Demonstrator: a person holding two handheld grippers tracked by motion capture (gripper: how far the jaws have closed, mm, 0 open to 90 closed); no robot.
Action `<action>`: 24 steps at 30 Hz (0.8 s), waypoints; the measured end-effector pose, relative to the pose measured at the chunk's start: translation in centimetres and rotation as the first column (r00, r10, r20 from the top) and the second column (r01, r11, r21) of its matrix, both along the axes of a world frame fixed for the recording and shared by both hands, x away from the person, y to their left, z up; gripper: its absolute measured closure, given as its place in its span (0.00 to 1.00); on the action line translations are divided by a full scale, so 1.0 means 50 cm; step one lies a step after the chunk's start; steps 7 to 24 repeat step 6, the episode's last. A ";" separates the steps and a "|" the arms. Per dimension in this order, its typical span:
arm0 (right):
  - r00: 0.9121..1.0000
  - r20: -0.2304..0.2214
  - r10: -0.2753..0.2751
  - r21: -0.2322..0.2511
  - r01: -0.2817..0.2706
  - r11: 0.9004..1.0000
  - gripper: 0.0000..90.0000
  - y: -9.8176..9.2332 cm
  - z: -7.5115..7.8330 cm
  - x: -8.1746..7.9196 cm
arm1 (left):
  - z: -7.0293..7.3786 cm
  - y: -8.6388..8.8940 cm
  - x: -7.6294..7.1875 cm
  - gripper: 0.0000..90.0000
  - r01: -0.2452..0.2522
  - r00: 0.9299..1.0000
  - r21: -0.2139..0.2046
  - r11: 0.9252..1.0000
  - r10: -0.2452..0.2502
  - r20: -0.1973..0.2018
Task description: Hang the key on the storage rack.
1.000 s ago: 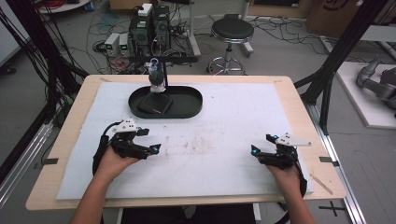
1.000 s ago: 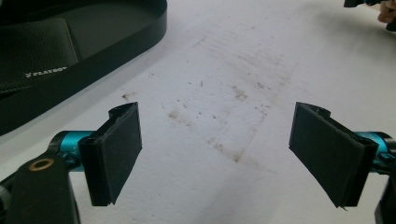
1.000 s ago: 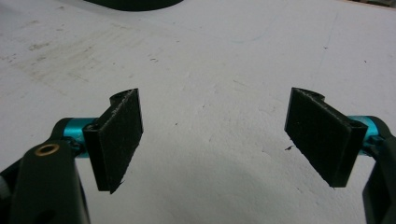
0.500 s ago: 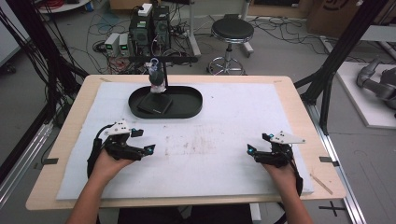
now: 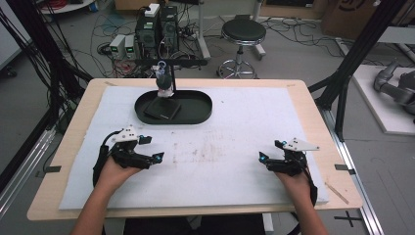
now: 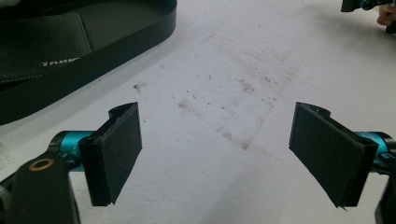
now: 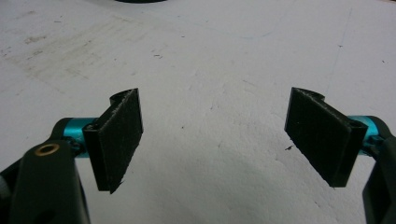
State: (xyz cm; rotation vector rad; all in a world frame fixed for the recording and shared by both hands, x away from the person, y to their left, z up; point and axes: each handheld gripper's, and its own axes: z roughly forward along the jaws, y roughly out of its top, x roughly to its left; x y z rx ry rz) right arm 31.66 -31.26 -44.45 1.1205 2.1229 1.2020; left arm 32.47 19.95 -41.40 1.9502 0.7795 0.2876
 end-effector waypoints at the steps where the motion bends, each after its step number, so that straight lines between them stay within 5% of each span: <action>1: 1.000 0.002 0.001 0.000 -0.001 1.000 0.22 0.000 0.000 0.000 | -0.001 0.000 0.001 0.19 0.000 1.000 0.006 1.000 0.000 0.002; 24: 1.000 0.002 0.000 -0.003 0.000 1.000 0.22 0.001 -0.001 0.001 | -0.002 0.001 0.002 0.19 -0.004 1.000 0.006 1.000 0.004 -0.001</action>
